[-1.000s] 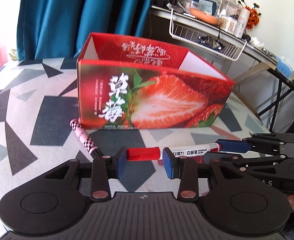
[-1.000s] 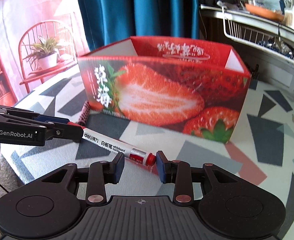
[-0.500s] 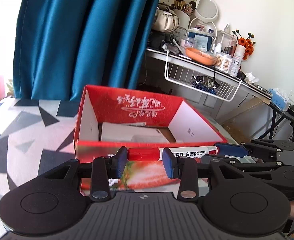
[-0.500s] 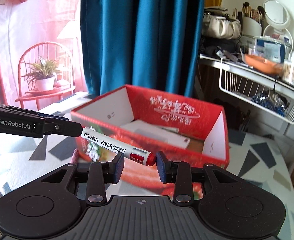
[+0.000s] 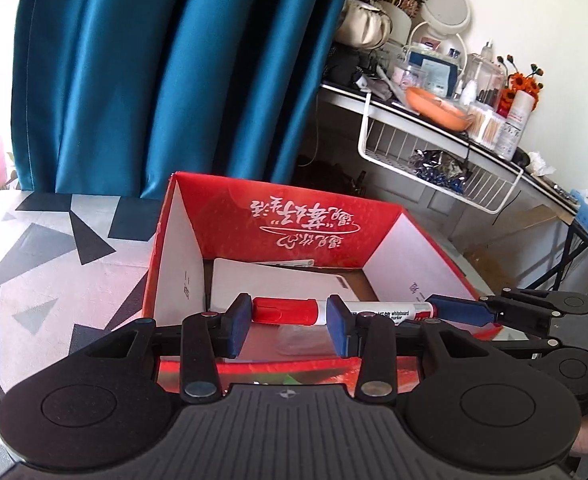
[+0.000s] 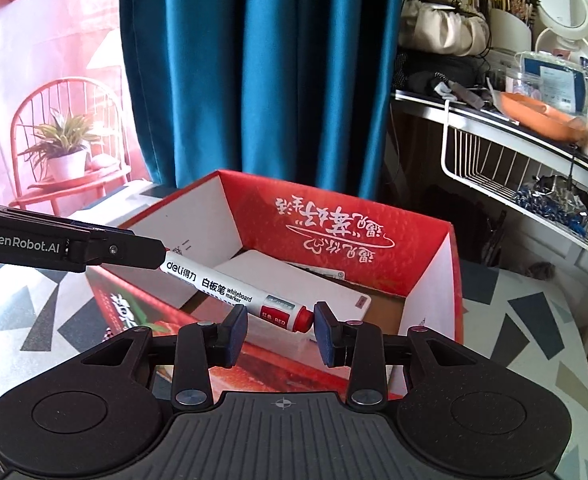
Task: Organize rigid objects
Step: 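Lower the marker into the box and open both tools, then move both tools down to the dark red lipstick tube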
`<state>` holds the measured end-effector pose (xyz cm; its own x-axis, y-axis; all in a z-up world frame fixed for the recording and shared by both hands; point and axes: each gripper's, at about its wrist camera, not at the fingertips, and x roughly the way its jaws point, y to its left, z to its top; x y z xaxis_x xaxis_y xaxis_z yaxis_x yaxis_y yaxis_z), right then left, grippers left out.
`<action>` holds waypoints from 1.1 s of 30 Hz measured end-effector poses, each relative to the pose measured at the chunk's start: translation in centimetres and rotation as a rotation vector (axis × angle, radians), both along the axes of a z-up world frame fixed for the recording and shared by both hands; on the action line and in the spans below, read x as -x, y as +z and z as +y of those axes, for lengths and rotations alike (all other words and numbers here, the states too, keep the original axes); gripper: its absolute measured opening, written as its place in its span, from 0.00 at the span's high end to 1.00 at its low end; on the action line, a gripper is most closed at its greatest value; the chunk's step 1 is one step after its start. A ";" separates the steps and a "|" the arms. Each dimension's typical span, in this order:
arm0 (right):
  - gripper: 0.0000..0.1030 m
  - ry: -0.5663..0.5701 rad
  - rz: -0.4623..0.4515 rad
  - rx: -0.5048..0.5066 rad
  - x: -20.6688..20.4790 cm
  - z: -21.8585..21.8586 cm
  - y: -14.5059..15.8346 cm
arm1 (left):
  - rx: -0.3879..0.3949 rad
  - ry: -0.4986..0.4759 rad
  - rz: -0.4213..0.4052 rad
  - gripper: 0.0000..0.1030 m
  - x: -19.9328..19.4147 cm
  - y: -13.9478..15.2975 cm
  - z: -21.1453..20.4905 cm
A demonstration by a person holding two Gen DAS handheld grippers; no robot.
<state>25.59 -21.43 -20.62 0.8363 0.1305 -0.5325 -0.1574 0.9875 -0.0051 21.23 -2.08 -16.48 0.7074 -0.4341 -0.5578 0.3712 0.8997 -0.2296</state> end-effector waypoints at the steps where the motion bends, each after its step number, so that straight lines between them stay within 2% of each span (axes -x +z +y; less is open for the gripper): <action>1: 0.67 -0.002 0.006 -0.003 -0.3 0.0 -0.2 | -0.008 0.002 0.001 0.59 -0.2 -0.1 -0.1; 7: 0.66 -0.015 0.036 -0.042 -1.5 -0.4 -0.8 | -0.043 -0.006 0.005 0.58 -0.6 -0.6 -0.6; 11: 0.60 -0.026 0.028 -0.063 -1.3 -0.6 -0.9 | -0.088 -0.025 -0.019 0.42 0.1 -0.6 -1.0; 13: 0.51 -0.039 0.018 -0.068 -1.0 -0.7 -0.9 | -0.092 -0.027 -0.038 0.34 0.5 -0.3 -1.0; 16: 0.32 -0.057 -0.012 -0.096 -0.2 -1.3 -0.8 | -0.093 -0.024 -0.081 0.14 1.4 0.3 -0.6; 17: 0.22 -0.067 -0.024 -0.112 0.1 -1.5 -0.7 | -0.094 -0.023 -0.101 0.07 1.8 0.6 -0.5; 20: 0.02 -0.107 -0.063 -0.162 1.5 -2.3 -0.5 | -0.103 -0.022 -0.125 0.05 2.7 1.1 -0.3; 23: 0.00 -0.141 -0.094 -0.195 3.1 -3.0 -0.6 | -0.105 -0.027 -0.124 0.00 3.7 1.3 -0.1; 27: 0.00 -0.166 -0.112 -0.228 5.2 -3.3 -1.1 | -0.113 0.004 -0.119 0.00 5.3 1.0 0.5; 33: 0.00 -0.143 -0.104 -0.189 8.0 -2.3 -2.1 | -0.095 0.033 -0.044 0.00 7.9 -1.3 1.4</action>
